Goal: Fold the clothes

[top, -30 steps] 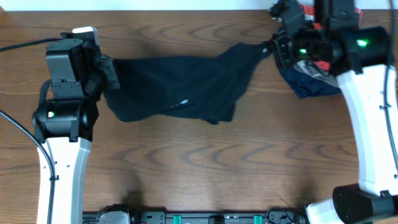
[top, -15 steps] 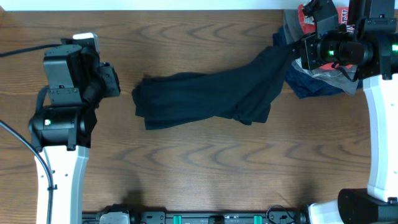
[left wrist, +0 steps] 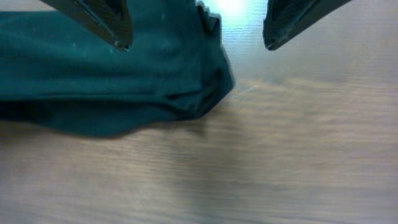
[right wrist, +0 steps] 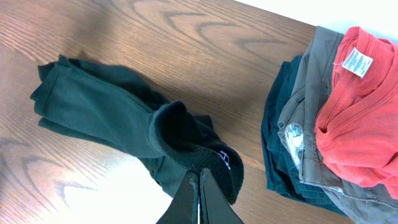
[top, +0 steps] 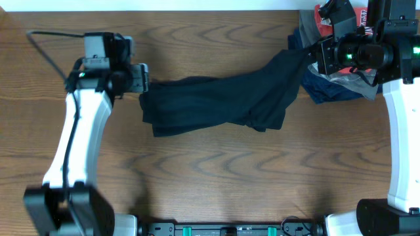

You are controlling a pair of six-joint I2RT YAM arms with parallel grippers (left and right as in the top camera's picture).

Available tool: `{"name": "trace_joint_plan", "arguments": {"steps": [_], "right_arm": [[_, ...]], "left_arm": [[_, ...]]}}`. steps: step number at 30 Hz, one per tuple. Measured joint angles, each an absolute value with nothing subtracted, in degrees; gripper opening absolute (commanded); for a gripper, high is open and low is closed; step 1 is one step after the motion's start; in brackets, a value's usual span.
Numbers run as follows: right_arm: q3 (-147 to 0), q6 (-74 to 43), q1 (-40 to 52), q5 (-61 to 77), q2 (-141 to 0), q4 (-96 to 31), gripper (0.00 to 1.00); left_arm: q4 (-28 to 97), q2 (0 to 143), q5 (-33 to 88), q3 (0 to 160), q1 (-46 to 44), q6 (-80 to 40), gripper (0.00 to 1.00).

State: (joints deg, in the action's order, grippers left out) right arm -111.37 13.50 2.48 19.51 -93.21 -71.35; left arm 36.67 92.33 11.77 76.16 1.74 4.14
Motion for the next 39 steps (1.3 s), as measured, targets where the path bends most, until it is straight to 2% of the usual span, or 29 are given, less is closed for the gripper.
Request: {"name": "trace_joint_plan", "arguments": {"steps": [4,14,20,25,34,36,39], "right_arm": [[-111.15,13.5,2.48,19.49,-93.25,-71.37,0.01],[-111.15,13.5,2.48,19.49,-93.36,-71.37,0.01],[-111.15,13.5,2.48,19.49,-93.56,-71.37,0.01],[-111.15,13.5,2.48,19.49,-94.48,-71.35,0.01],[-111.15,13.5,2.48,19.49,-94.87,-71.35,0.01],[-111.15,13.5,2.48,19.49,-94.87,-71.37,0.01],[-111.15,13.5,2.48,19.49,-94.87,-71.37,0.01]], "left_arm": [[33.06,98.26,16.38,76.16,1.72,8.16,0.85],[27.75,109.38,19.81,76.16,1.74,15.66,0.86],[25.96,111.44,20.27,76.16,1.74,16.84,0.86],[25.82,111.44,20.49,76.16,1.74,16.99,0.79],[25.89,113.69,20.64,76.16,1.74,17.45,0.77],[25.96,114.54,20.64,76.16,1.74,17.39,0.69],[26.13,115.09,20.67,76.16,1.74,17.98,0.49]]}}
